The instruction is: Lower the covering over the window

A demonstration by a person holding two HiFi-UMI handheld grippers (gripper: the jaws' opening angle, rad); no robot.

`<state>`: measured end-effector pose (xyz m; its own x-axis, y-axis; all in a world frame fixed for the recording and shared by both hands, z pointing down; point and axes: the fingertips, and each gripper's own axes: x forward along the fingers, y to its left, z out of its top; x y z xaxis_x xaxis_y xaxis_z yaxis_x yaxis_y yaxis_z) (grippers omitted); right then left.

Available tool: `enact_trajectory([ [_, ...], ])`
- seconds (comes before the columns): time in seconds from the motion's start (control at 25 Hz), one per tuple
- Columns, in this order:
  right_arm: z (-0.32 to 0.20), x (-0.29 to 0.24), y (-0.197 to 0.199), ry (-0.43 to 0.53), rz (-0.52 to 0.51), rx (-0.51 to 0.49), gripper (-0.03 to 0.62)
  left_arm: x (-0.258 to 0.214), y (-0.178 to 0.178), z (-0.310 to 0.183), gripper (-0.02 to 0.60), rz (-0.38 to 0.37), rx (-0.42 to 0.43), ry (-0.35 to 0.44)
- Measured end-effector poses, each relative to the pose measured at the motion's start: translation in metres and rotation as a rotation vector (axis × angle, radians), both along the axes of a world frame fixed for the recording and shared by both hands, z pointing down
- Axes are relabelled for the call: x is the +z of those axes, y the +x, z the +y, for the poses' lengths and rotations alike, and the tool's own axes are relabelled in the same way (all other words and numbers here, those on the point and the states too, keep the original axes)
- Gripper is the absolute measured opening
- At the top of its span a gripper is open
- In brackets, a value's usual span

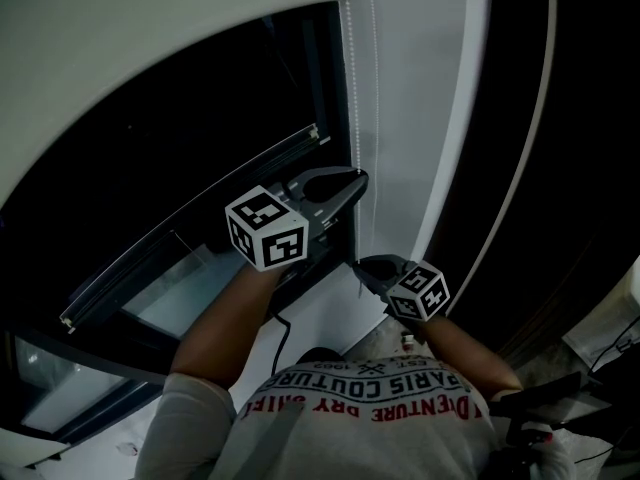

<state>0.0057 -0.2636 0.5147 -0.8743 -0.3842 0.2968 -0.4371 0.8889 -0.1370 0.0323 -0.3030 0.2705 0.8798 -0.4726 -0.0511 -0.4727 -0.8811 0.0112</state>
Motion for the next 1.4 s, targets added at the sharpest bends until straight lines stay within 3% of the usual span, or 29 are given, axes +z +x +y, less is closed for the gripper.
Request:
enact_trajectory([
  [0.24, 0.002, 0.002, -0.003, -0.017, -0.012, -0.005, 0.009, 0.003, -0.005, 0.0, 0.006, 0.019, 0.016, -0.015],
  [0.56, 0.018, 0.038, -0.006, -0.096, 0.06, -0.031, 0.009, 0.041, -0.009, 0.002, 0.005, -0.013, 0.009, -0.076],
  [0.8, 0.033, 0.082, -0.004, -0.159, 0.185, -0.067, 0.009, 0.091, -0.012, -0.001, 0.005, -0.103, -0.028, -0.117],
  [1.08, 0.034, 0.093, -0.008, -0.227, 0.127, -0.056, 0.011, 0.104, -0.02, -0.006, 0.005, -0.034, -0.047, -0.113],
  [1.16, 0.035, 0.098, -0.008, -0.231, 0.151, -0.063, 0.011, 0.111, -0.019, -0.006, 0.005, -0.067, -0.046, -0.115],
  [1.28, 0.043, 0.117, -0.005, -0.251, 0.207, -0.082, 0.011, 0.149, -0.016, -0.004, 0.005, -0.177, -0.05, -0.147],
  [1.4, 0.051, 0.133, -0.002, -0.291, 0.217, -0.094, 0.011, 0.184, -0.016, -0.003, 0.005, -0.179, -0.058, -0.214],
])
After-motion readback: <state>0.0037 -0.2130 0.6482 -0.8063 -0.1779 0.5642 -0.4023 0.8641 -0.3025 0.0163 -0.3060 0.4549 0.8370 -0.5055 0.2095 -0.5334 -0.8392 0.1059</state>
